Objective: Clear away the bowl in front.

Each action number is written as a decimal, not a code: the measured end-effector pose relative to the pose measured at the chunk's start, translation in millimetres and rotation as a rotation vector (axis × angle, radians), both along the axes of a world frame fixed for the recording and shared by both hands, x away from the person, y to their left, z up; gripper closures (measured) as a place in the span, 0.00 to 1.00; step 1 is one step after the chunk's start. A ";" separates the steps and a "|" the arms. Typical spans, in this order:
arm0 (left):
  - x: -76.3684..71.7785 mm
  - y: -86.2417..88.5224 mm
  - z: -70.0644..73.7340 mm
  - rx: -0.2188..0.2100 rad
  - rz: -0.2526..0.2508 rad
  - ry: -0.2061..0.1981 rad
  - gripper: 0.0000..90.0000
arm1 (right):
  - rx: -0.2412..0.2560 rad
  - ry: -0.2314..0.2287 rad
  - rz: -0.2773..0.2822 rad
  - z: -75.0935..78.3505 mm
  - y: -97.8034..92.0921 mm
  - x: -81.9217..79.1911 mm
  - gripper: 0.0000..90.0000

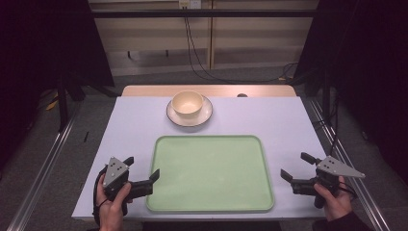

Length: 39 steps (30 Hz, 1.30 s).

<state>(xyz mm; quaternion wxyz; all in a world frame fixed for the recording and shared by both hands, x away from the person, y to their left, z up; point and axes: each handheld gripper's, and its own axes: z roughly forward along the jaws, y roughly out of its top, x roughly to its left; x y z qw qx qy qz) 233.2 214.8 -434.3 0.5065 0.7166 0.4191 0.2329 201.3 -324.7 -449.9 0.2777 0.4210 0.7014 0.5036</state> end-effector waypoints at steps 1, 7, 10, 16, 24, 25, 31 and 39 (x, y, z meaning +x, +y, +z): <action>0.0 0.0 0.0 0.000 0.000 0.000 0.03 | 0.000 0.000 0.000 0.0 0.0 0.0 0.02; 6.6 -3.4 8.8 -0.013 -0.018 -0.021 0.04 | 0.002 -0.009 0.008 0.3 -0.3 0.0 0.01; 10.4 -5.6 9.5 -0.023 -0.020 -0.016 0.03 | 0.001 -0.013 0.005 0.2 -0.6 0.1 0.01; 20.9 -12.3 7.8 -0.018 -0.076 0.030 0.05 | 0.011 -0.018 0.012 1.0 -1.0 -0.3 0.01; 34.8 -18.8 7.2 -0.006 -0.071 0.022 0.03 | 0.028 -0.028 0.012 2.0 -1.5 -1.3 0.01; 36.8 -19.4 7.7 0.009 -0.066 0.017 0.03 | 0.028 -0.028 0.012 2.0 -1.5 -1.3 0.01; 49.8 -20.5 21.9 -0.025 -0.067 0.006 0.03 | 0.022 -0.024 0.014 1.5 -1.0 -1.1 0.01; 74.5 -27.0 23.6 0.015 -0.074 -0.007 0.04 | 0.021 -0.025 0.018 1.6 -1.3 -1.1 0.01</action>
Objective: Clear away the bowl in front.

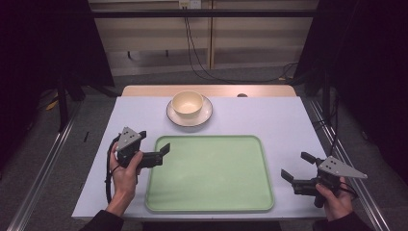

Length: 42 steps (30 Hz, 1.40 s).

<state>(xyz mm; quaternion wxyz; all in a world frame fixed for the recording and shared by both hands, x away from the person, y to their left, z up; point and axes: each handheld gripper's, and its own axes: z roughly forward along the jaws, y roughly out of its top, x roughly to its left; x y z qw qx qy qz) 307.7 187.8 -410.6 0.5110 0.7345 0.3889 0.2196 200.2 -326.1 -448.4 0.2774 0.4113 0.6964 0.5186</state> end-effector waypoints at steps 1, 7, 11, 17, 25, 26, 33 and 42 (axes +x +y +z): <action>0.0 0.0 0.0 0.000 0.000 0.000 0.04 | 0.000 -0.003 -0.003 -0.1 0.1 -0.1 0.01; 20.3 -8.7 -8.7 0.012 -0.007 0.029 0.05 | 0.001 -0.001 -0.001 0.1 0.0 0.9 0.01; 36.2 -13.8 -8.2 0.040 -0.018 0.029 0.04 | -0.001 -0.005 0.001 0.0 -0.4 0.9 0.01; 58.9 -17.3 -5.7 0.018 -0.005 0.025 0.04 | -0.001 -0.006 0.007 -0.3 0.3 1.3 0.01; 80.8 -24.1 -1.9 0.010 -0.009 0.037 0.02 | 0.002 -0.007 0.005 -0.4 -0.1 1.5 0.01; 82.3 -24.6 -1.1 0.015 -0.013 0.039 0.02 | 0.001 -0.005 0.005 -0.5 0.0 1.5 0.01; 95.3 -31.4 4.4 0.028 -0.028 0.038 0.04 | -0.002 -0.005 0.008 -0.5 0.0 1.4 0.01; 116.9 -46.0 2.4 0.064 0.045 0.070 0.08 | -0.005 -0.010 0.013 -0.8 -0.1 1.5 0.01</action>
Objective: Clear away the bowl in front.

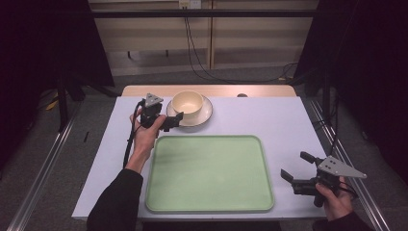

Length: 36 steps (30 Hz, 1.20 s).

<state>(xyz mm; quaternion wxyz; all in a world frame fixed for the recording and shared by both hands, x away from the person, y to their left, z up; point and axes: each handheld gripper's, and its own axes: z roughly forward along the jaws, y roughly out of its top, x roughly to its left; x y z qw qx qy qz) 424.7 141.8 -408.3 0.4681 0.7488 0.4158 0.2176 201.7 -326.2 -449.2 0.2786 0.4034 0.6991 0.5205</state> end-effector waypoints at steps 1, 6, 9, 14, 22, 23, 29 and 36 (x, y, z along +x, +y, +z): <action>4.5 0.0 -1.5 -0.021 -0.013 0.006 0.08 | -0.001 0.001 0.002 0.2 -0.3 -0.1 0.01; 20.3 -1.9 -4.9 -0.016 0.012 0.021 0.09 | 0.005 0.004 -0.002 0.3 0.0 0.1 0.01; 29.3 -7.0 -9.1 0.032 0.031 0.027 0.14 | 0.002 0.004 -0.001 0.2 -0.3 0.2 0.01; 46.2 -11.5 -11.2 0.055 0.064 0.052 0.16 | 0.003 0.003 -0.002 0.0 -0.4 0.1 0.01; 62.8 -19.8 -22.3 0.083 0.079 0.088 0.16 | 0.008 0.002 0.002 -0.1 -0.2 0.0 0.01; 64.6 -21.2 -23.6 0.091 0.081 0.088 0.16 | 0.009 0.001 0.001 0.0 -0.3 0.0 0.01; 76.2 -26.5 -32.1 0.091 0.092 0.125 0.19 | 0.010 0.008 0.008 0.0 -0.3 0.4 0.01; 87.5 -31.2 -39.6 0.108 0.063 0.173 0.24 | 0.005 0.004 0.002 -0.4 -0.8 0.5 0.01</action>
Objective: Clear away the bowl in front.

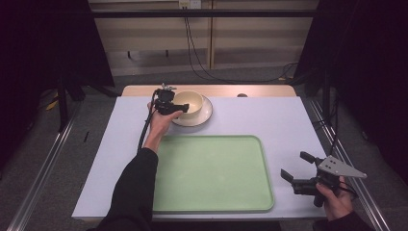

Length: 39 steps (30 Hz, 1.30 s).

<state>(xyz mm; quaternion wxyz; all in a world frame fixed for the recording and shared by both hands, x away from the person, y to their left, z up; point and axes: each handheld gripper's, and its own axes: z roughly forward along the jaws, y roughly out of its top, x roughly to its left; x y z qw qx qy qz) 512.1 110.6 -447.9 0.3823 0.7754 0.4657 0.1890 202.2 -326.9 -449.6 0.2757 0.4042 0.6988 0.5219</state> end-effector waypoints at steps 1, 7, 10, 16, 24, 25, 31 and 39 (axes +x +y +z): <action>1.2 -0.1 -1.4 -0.005 -0.006 0.008 0.25 | 0.000 0.000 -0.001 -0.1 -0.4 0.1 0.01; 3.4 -0.5 -6.9 -0.019 0.003 0.052 0.30 | 0.001 -0.005 0.000 -0.1 -1.0 0.3 0.01; 2.8 -2.1 -7.7 0.033 0.010 0.042 0.35 | 0.003 -0.004 -0.003 -0.1 -0.8 0.2 0.01; 6.3 -5.4 -9.0 0.082 -0.002 0.060 0.41 | -0.004 -0.009 -0.003 -0.2 -1.1 0.5 0.01; 10.4 -5.8 -9.6 0.031 0.036 0.156 0.45 | -0.003 -0.008 -0.002 0.0 -1.0 0.4 0.01; 11.0 -5.1 -9.6 0.026 0.046 0.162 0.48 | 0.004 -0.005 -0.004 0.3 -0.9 0.0 0.01; 11.6 -3.8 -8.1 0.028 0.064 0.181 0.59 | -0.001 -0.008 -0.002 0.1 -1.2 0.2 0.01; 13.3 -3.4 -6.3 0.006 0.065 0.198 0.77 | -0.007 -0.015 -0.005 0.3 -1.3 0.7 0.01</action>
